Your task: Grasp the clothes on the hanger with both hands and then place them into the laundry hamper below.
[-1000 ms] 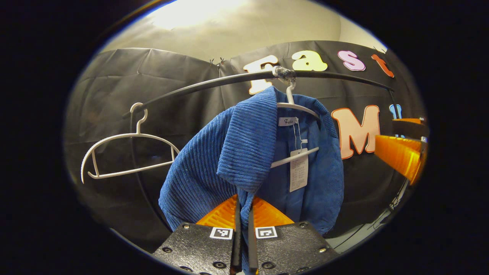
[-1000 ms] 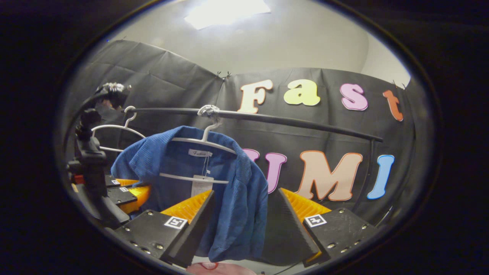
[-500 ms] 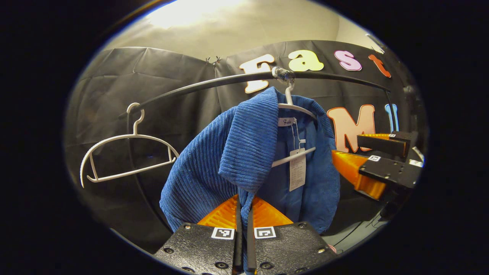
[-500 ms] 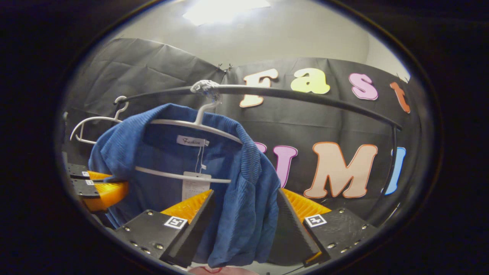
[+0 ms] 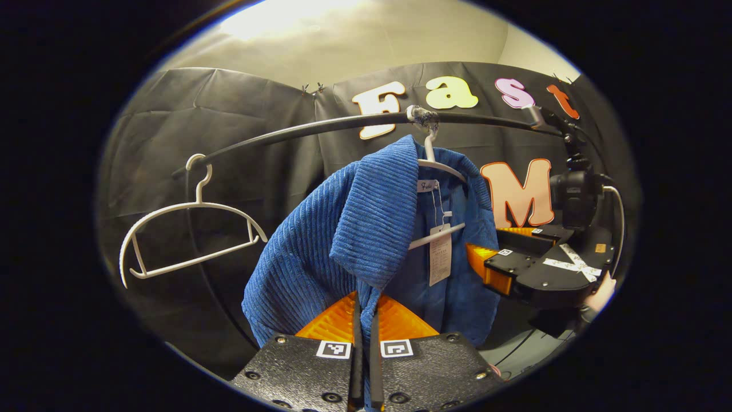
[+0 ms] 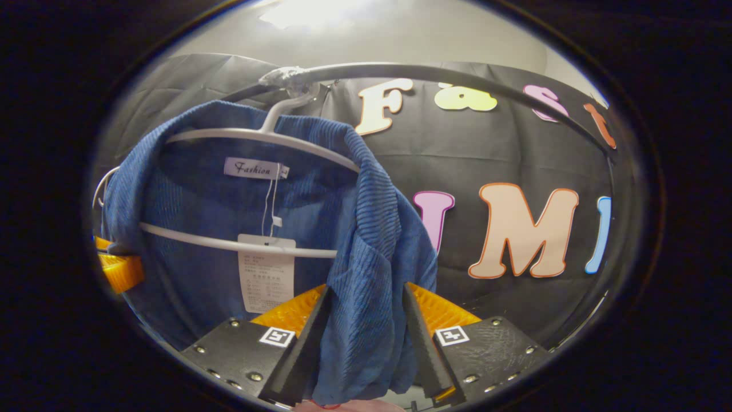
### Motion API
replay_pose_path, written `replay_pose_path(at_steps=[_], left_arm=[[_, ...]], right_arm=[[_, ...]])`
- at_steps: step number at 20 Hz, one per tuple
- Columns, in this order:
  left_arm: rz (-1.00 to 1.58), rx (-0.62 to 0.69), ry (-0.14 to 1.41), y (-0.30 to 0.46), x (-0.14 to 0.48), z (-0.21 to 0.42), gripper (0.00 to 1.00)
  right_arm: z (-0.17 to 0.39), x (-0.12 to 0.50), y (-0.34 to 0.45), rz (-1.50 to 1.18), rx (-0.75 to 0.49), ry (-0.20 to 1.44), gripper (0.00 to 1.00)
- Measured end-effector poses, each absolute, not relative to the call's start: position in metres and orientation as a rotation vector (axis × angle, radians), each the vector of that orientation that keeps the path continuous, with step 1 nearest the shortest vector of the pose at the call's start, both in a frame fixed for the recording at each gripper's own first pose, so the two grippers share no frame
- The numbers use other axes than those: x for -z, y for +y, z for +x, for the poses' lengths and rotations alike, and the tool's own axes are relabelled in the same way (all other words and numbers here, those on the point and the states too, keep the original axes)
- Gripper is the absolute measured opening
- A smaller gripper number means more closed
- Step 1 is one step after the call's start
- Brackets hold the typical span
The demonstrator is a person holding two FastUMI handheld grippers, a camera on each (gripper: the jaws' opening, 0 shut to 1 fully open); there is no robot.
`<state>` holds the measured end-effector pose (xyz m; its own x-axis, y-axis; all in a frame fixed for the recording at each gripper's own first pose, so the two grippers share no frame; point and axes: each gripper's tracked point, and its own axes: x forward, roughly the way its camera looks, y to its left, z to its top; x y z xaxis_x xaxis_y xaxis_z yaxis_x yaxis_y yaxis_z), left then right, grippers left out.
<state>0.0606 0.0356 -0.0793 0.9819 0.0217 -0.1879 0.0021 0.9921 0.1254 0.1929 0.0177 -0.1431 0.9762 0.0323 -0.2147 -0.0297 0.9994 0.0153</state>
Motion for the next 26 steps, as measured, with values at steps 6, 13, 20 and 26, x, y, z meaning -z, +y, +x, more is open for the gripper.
replay_pose_path(at_steps=[6,13,20,26], left_arm=[[0.116,0.004,0.19,0.036,0.071,0.052,0.05],[0.092,0.011,0.18,0.039,0.053,0.042,0.05],[0.08,0.017,0.134,0.043,0.017,0.031,0.05],[0.076,0.005,0.106,0.055,-0.009,0.026,0.05]], right_arm=[[0.198,0.156,0.004,0.053,0.036,0.267,0.14],[0.2,0.14,-0.036,0.048,0.131,0.254,0.04],[0.216,0.111,-0.072,-0.003,0.192,0.185,0.04],[0.238,0.085,-0.098,-0.033,0.239,0.11,0.04]])
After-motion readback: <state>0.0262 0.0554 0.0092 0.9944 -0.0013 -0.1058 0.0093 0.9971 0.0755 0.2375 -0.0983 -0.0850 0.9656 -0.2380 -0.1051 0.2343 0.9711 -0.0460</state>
